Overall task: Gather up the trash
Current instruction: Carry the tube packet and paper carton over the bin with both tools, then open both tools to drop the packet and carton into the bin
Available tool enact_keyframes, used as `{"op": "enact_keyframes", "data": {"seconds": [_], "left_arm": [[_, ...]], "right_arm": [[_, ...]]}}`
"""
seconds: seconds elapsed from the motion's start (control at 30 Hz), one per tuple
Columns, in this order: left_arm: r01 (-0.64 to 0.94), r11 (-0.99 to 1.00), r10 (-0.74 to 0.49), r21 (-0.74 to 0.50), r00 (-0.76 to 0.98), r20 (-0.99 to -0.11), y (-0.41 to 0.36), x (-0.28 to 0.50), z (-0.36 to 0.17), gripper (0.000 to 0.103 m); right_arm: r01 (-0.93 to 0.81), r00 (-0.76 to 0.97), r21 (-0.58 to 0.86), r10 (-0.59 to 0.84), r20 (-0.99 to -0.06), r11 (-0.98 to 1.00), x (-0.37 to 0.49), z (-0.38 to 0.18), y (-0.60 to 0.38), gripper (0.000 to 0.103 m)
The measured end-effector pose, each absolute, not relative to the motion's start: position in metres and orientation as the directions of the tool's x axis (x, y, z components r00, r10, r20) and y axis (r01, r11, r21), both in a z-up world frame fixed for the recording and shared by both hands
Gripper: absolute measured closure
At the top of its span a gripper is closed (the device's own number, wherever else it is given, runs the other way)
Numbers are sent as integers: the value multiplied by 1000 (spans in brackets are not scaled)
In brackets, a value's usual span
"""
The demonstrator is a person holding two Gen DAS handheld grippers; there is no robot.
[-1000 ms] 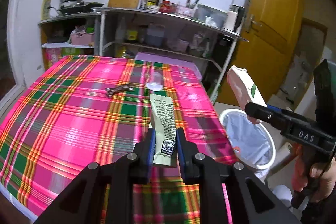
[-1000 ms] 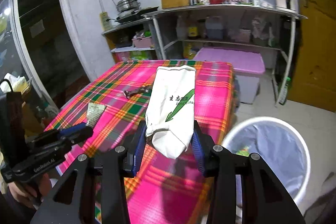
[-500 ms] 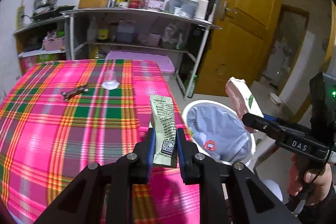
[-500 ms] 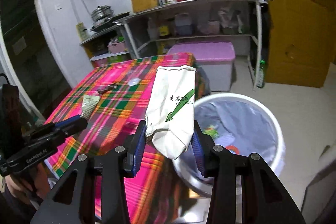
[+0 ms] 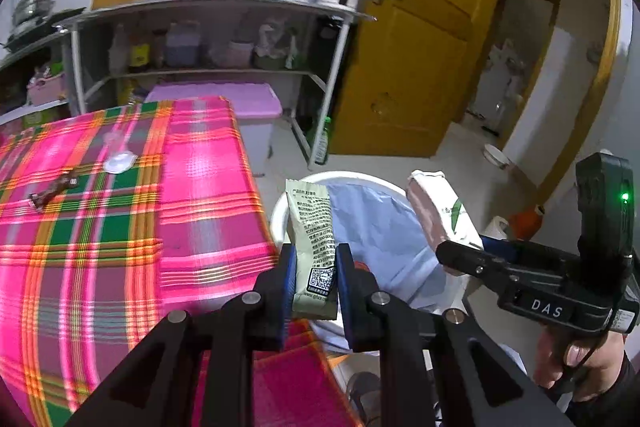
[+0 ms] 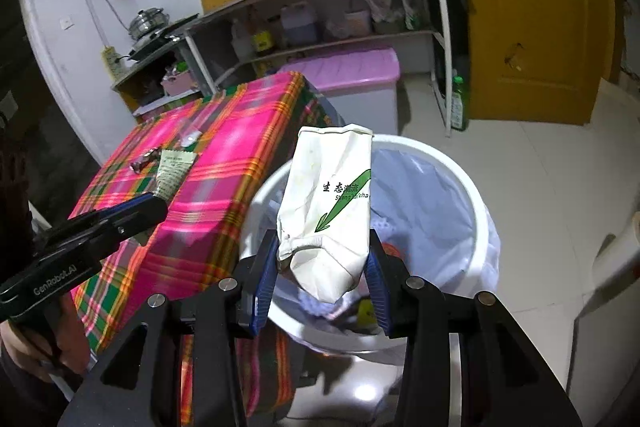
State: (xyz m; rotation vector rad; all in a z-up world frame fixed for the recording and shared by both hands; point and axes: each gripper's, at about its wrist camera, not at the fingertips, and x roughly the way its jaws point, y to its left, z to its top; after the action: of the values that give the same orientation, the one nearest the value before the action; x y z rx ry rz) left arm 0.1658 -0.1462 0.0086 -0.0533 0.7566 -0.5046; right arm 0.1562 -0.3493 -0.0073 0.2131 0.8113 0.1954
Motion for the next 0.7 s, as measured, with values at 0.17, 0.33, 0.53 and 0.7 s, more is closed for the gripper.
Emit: {"op": "enact_keyframes", "data": {"seconds": [0.17, 0.33, 0.53, 0.7], "left_arm": [[439, 869, -468, -229, 578, -668, -164, 180, -5, 83], [453, 859, -481, -240, 550, -683, -177, 193, -15, 83], [448, 854, -489, -265, 514, -705, -184, 204, -26, 79], [435, 854, -499, -286, 524, -691, -174, 201, -22, 77]], "right_arm": [[-64, 657, 268, 243, -713, 961, 161, -18, -359, 59], [-43, 635, 286, 247, -732, 957, 169, -29, -369, 58], [-32, 626, 278, 237, -743, 960, 172, -35, -373, 51], [-54, 643, 280, 248, -724, 958, 167, -27, -369, 51]]}}
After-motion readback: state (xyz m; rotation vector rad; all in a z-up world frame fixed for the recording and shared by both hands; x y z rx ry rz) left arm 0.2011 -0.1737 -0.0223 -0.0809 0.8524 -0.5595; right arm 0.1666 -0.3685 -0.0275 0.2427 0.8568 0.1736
